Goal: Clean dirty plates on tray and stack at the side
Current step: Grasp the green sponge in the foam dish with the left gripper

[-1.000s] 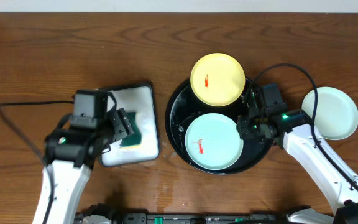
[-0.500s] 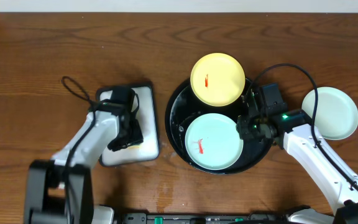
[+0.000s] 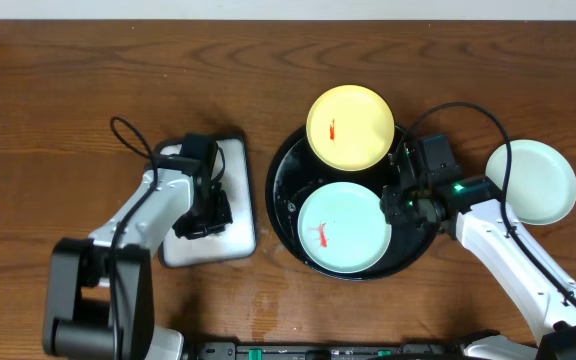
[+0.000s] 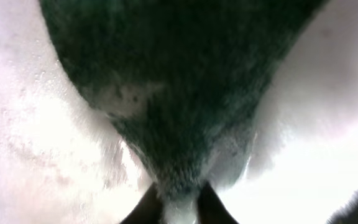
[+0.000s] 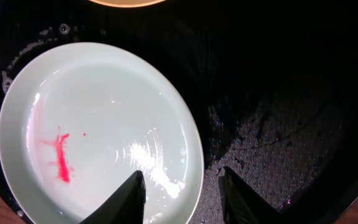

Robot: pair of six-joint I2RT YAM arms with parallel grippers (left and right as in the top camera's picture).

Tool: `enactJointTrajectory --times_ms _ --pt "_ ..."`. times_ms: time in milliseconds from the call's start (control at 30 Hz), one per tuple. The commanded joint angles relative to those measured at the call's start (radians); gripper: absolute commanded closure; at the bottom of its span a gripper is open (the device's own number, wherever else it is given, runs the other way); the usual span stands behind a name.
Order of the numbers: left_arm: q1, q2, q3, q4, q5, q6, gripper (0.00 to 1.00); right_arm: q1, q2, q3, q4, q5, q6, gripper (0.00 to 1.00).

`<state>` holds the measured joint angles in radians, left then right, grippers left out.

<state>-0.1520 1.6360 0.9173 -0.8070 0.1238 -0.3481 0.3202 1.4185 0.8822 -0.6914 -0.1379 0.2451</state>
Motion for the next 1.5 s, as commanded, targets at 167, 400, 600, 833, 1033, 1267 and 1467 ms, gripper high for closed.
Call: enactJointTrajectory --times_ms 167,400,600,833,1033,1267,1467 --pt "0.006 -0.137 0.027 0.063 -0.203 0.008 0.55 0.007 -0.008 0.005 0.0 -0.001 0.012 0.62" --pt "0.006 -0.083 -0.053 0.238 -0.211 0.007 0.46 0.007 -0.008 0.005 0.0 -0.001 0.012 0.62" --pt "0.006 0.007 -0.063 0.279 -0.211 0.007 0.43 0.007 -0.008 0.005 0.0 -0.002 0.012 0.63" --pt "0.006 0.047 -0.063 0.298 -0.211 0.008 0.92 0.007 -0.008 0.005 0.0 -0.002 0.012 0.64" --pt "0.006 0.037 -0.051 0.293 -0.211 0.016 0.93 0.007 -0.008 0.005 0.0 -0.002 0.012 0.65" --pt "0.006 -0.059 -0.006 0.201 -0.211 0.015 0.59 0.007 -0.008 0.005 -0.001 -0.002 0.012 0.65" --pt "0.005 -0.163 0.003 0.063 -0.057 0.013 0.47 0.007 -0.008 0.005 -0.001 -0.001 0.012 0.65"
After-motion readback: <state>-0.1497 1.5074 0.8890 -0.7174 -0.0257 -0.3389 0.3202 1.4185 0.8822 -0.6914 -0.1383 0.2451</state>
